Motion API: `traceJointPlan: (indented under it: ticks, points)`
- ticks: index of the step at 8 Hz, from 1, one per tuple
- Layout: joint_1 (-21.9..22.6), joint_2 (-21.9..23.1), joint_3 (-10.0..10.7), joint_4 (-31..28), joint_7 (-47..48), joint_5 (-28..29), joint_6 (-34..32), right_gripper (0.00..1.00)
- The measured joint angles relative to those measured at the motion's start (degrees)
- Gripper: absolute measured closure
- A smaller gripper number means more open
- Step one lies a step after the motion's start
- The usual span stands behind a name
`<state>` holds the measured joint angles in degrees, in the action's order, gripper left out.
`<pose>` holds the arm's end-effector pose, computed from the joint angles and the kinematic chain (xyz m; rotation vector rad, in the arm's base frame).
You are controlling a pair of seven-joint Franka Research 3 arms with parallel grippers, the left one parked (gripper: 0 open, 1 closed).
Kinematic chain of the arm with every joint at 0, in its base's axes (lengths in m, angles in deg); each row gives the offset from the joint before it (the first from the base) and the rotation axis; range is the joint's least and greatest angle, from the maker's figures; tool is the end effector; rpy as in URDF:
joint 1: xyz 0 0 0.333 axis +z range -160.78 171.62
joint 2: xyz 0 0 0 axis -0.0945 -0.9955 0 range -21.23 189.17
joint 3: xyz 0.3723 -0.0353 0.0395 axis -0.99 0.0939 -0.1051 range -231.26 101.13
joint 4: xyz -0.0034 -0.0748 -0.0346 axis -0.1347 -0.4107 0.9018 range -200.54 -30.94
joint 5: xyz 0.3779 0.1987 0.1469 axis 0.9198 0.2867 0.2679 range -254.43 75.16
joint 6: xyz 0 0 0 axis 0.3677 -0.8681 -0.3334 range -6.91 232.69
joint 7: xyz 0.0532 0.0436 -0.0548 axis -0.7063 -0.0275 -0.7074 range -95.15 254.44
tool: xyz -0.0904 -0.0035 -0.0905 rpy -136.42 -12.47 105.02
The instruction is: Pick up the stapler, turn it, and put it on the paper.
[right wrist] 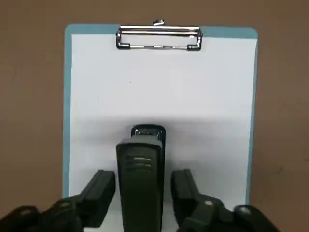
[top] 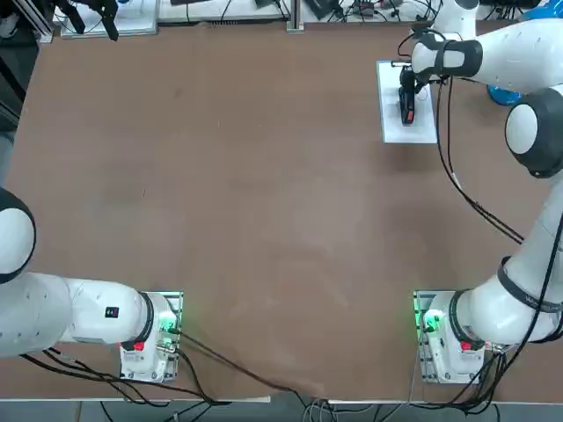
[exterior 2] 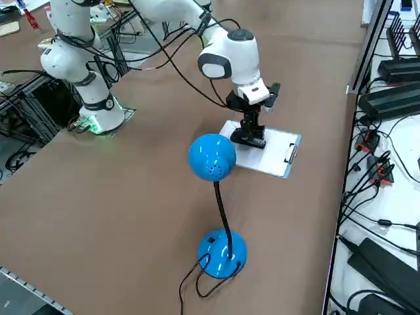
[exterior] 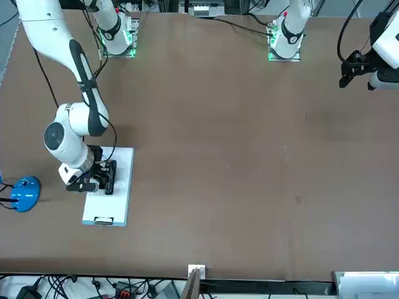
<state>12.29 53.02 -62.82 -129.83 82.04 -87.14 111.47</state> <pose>0.7299 0.0614 0.2317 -3.1198 -0.0192 -0.1916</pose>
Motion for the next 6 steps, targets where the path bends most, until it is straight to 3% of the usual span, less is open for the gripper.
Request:
traceJointPlan:
  ticks: [1, 2, 4, 6]
  points:
    - [0.0, 0.0, 0.0, 0.6, 0.0, 0.0, 0.0, 0.04]
    - [0.0, 0.0, 0.0, 1.1, 0.0, 0.0, 0.0, 0.0]
    - [0.1, 1.1, -0.1, 2.3, 2.1, 0.3, -0.8, 0.0]
    - [0.2, 6.0, -0.4, 3.3, 5.0, 0.3, -6.6, 0.0]
